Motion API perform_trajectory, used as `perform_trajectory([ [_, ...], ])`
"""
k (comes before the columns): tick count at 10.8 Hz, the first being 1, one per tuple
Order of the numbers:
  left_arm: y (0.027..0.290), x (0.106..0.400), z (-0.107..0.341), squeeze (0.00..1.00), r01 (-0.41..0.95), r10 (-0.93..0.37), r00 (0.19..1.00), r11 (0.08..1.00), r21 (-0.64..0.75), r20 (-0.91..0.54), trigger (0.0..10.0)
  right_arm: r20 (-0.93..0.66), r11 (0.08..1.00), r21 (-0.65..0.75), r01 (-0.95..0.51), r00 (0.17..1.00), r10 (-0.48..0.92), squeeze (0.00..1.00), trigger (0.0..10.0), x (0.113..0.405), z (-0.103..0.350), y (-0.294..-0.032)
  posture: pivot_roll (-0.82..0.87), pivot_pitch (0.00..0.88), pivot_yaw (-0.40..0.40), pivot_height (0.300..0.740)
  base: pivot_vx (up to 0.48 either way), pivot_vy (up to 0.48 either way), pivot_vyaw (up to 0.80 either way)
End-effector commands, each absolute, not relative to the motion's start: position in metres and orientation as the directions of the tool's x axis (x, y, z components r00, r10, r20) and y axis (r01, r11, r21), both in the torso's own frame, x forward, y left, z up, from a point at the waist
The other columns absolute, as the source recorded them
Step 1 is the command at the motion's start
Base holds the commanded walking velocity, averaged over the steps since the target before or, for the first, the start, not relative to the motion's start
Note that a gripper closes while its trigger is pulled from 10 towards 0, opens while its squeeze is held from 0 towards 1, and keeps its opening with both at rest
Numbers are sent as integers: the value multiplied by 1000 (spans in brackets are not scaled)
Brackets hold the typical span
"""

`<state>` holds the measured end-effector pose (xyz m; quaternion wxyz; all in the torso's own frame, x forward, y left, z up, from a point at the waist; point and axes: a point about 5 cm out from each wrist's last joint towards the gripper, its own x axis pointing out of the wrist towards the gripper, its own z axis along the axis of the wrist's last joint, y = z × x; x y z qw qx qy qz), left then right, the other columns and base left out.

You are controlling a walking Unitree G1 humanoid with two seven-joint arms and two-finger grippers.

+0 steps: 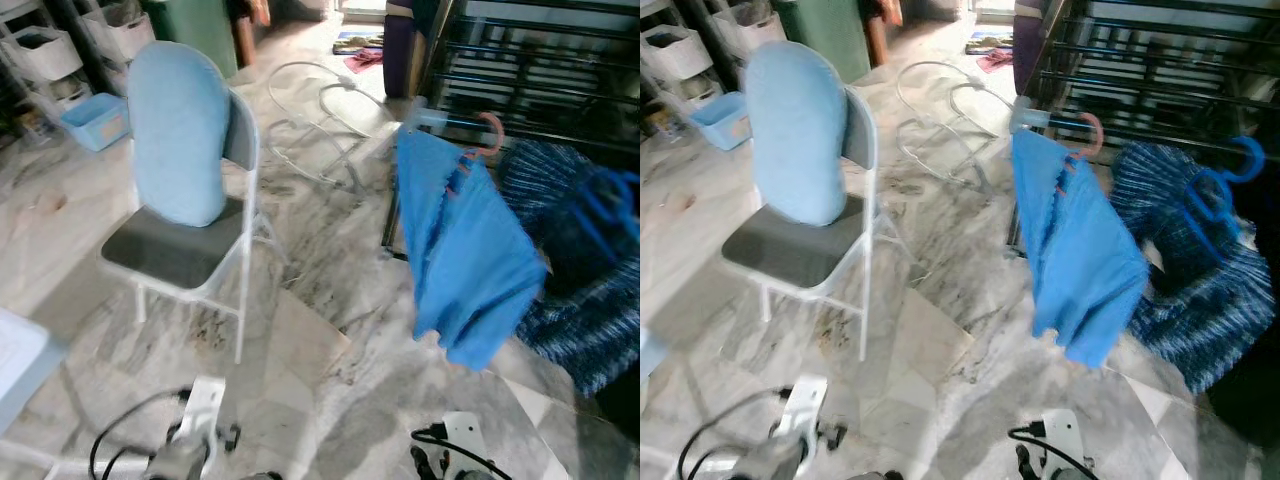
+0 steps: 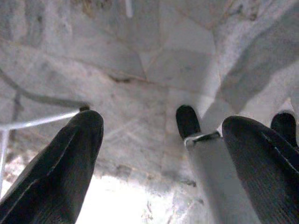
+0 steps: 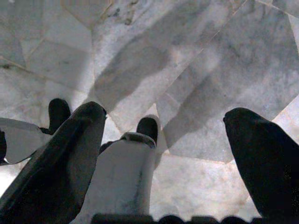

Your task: Hang hanger

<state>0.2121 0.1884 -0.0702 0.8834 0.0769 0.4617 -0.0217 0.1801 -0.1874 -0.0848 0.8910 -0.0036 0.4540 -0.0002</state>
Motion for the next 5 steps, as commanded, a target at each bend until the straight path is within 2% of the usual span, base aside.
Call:
perform_trajectory([
  [1,196,207,-72,0,96,42,567,989,116,-822,10000,-818,1000,2,6,576,-2,0,10000,176,-87,-186,-37,107,54,740,0,0,-788],
  [2,201,204,-73,0,102,42,564,987,121,-824,10000,-817,1000,2,3,577,-1,0,10000,176,-87,-185,-39,108,57,740,0,0,-800],
  [5,187,209,-71,0,133,-35,582,990,53,-813,10000,-808,1000,1,16,589,-8,0,10000,176,-86,-186,-48,107,62,740,0,0,-788],
])
